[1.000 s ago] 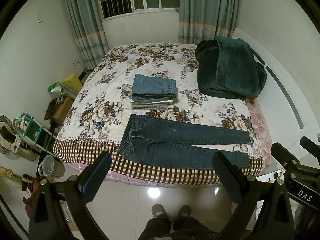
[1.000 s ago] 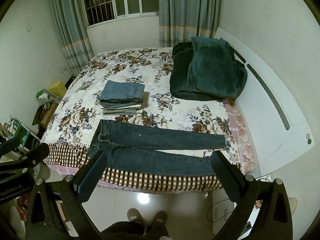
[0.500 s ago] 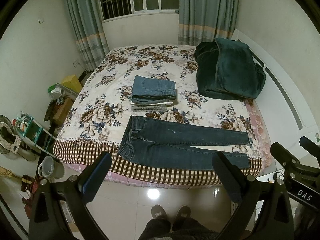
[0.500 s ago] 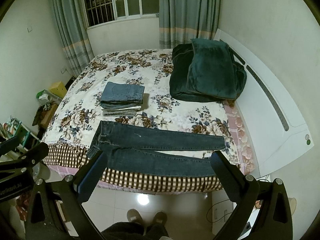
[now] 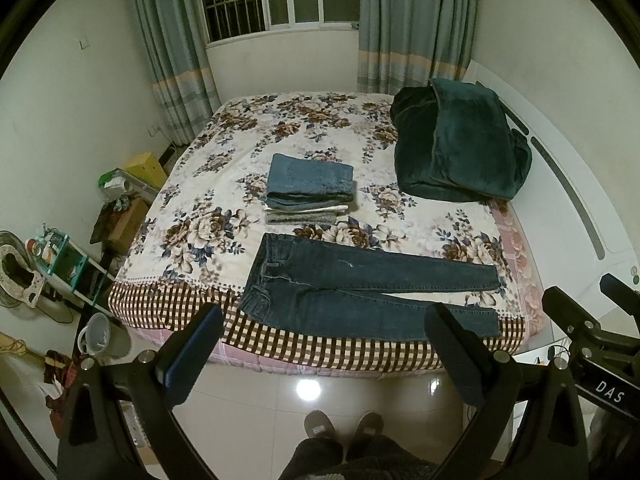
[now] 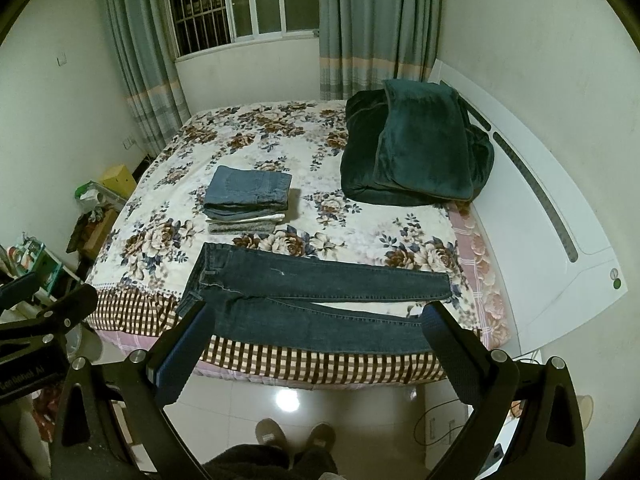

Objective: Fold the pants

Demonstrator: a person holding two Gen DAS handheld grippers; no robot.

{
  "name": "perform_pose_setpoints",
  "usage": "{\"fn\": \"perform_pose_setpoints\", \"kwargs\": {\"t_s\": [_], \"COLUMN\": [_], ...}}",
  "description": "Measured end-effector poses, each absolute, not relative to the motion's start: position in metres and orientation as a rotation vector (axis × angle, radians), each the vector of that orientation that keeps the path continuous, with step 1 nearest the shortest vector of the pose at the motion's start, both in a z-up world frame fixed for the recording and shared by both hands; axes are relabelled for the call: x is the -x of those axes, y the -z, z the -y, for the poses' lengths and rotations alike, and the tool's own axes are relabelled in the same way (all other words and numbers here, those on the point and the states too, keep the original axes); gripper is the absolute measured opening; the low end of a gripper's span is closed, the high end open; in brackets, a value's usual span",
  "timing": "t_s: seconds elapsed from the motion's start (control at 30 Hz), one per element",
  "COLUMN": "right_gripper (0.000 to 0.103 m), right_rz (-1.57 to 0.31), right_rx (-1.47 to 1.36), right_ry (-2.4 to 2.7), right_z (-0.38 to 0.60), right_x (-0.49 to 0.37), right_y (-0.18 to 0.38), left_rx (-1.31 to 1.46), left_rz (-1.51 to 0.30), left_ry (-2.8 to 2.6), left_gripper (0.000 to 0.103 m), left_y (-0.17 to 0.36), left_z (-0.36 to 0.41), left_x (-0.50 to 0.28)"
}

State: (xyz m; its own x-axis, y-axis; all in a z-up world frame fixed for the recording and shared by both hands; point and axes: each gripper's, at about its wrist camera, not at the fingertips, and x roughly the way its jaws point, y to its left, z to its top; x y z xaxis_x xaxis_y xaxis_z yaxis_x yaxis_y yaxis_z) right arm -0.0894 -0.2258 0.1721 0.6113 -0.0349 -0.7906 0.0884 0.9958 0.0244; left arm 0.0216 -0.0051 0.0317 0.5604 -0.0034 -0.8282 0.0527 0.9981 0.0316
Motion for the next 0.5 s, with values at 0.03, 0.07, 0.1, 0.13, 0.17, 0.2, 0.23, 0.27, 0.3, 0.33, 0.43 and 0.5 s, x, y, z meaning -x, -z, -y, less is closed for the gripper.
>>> {"fn": "perform_pose_setpoints", "kwargs": {"t_s": [0.03, 0.07, 0.1, 0.13, 0.17, 0.2, 0.23, 0.27, 0.3, 0.33, 0.43, 0.5], "right_gripper": [0.103, 0.103, 0.103, 0.103, 0.103, 0.103, 0.103, 0.103, 0.103, 0.103, 0.103, 0.103], "right_rz": [-0.910, -0.909, -0.910, -0.910, -0.910, -0.911, -0.910, -0.911, -0.910, -0.910, -0.913, -0.921], "right_rx": [-0.064, -0.065, -0.065, -0.064, -0.063, -0.064, -0.065, -0.065, -0.064, -0.063, -0.067, -0.074], "right_ry": [0.071, 0.071, 0.070, 0.070, 0.071, 0.071, 0.070, 0.069, 0.070, 0.069, 0.066, 0.064], "right_z": [0.226, 0.226, 0.226, 0.225, 0.224, 0.224, 0.224, 0.223, 0.223, 0.223, 0.221, 0.224], "right_x": [0.089, 0.088, 0.087, 0.087, 0.087, 0.088, 0.088, 0.087, 0.088, 0.088, 0.086, 0.082], "right_y": [-0.174, -0.175, -0.176, -0.176, -0.176, -0.176, -0.175, -0.179, -0.178, -0.178, -0.181, -0.179], "left_rx": [-0.054, -0.053, -0.053, -0.054, -0.054, -0.053, -0.053, -0.053, -0.053, -0.052, -0.051, -0.047], "left_rz": [-0.973, -0.972, -0.971, -0.970, -0.969, -0.970, -0.970, -0.970, -0.970, -0.970, -0.975, -0.975], "left_ry": [0.033, 0.033, 0.033, 0.033, 0.033, 0.034, 0.033, 0.032, 0.032, 0.033, 0.026, 0.016], "left_gripper": [0.103, 0.103, 0.103, 0.103, 0.103, 0.103, 0.103, 0.103, 0.103, 0.103, 0.103, 0.103], "left_y": [-0.036, -0.040, -0.041, -0.040, -0.043, -0.043, -0.043, -0.045, -0.044, -0.044, -0.047, -0.045], "left_z": [0.006, 0.006, 0.006, 0.006, 0.006, 0.006, 0.006, 0.007, 0.007, 0.005, 0.007, 0.009], "left_x": [-0.024, -0.027, -0.028, -0.027, -0.029, -0.028, -0.028, -0.030, -0.029, -0.026, -0.030, -0.033]}}
